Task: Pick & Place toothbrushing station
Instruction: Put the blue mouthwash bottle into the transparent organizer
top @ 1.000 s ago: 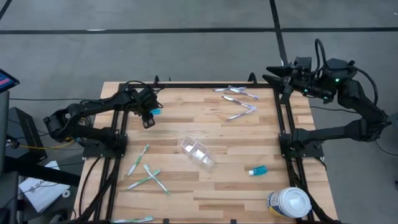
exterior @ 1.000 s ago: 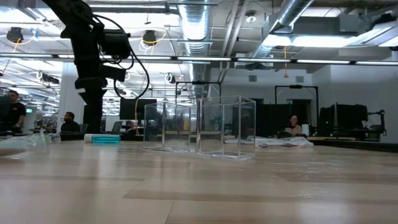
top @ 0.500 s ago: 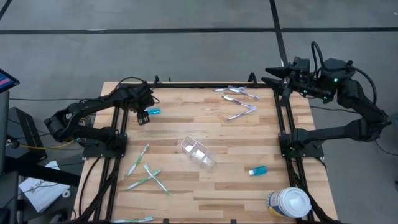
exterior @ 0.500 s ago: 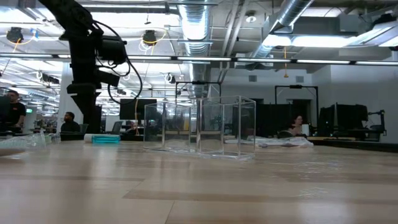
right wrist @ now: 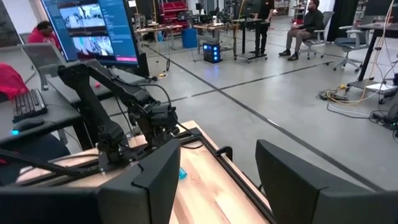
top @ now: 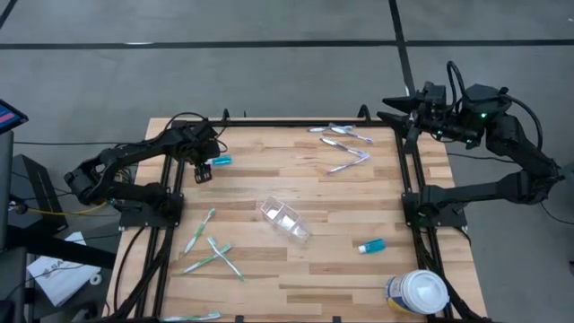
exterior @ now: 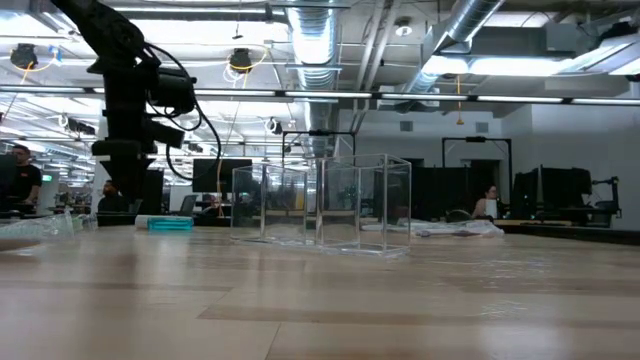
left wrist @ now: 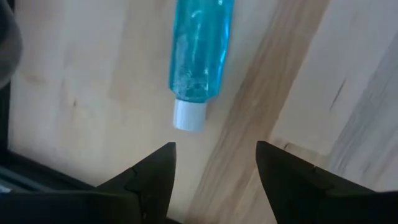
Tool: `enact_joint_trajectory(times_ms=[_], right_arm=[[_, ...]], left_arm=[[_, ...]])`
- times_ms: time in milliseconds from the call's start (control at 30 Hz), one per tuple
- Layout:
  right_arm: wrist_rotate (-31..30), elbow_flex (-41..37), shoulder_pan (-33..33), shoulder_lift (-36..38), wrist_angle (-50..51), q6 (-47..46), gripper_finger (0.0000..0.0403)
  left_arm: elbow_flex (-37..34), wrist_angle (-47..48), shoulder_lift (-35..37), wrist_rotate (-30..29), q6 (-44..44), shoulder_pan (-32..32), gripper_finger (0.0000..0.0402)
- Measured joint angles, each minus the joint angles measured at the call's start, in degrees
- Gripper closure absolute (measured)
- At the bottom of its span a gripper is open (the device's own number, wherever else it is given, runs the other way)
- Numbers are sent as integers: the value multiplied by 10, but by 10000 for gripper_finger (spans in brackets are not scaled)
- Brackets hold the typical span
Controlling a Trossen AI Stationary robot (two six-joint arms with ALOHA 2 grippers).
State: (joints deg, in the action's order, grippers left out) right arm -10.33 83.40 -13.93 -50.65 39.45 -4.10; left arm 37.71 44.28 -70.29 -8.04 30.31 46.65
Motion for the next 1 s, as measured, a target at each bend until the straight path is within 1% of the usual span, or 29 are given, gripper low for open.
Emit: enact_joint_trajectory(times_ms=[233, 400, 500, 633, 767, 900, 1000], right_arm=[[0, 0, 0, -17, 10, 14, 203], [0, 0, -5, -22, 9, 13, 203], [0, 0, -5, -23, 8, 15, 203], [0, 0, -5, -25, 6, 6, 204], [0, 0, -5, -25, 6, -3, 204], [0, 0, -5, -25, 6, -3, 206], [0, 0, -5, -25, 5, -2, 210]], left_arm=[[-23, -22, 0, -1, 8, 0, 185], [-25, -80, -4, -7, 8, 4, 187], [-25, -90, -36, -5, 8, 7, 187], [-25, -94, -102, -4, 9, 10, 188], [-21, -99, -140, 8, 17, 10, 189], [-22, -104, -138, 15, 26, 11, 196], [-26, -110, -117, 15, 17, 16, 217]])
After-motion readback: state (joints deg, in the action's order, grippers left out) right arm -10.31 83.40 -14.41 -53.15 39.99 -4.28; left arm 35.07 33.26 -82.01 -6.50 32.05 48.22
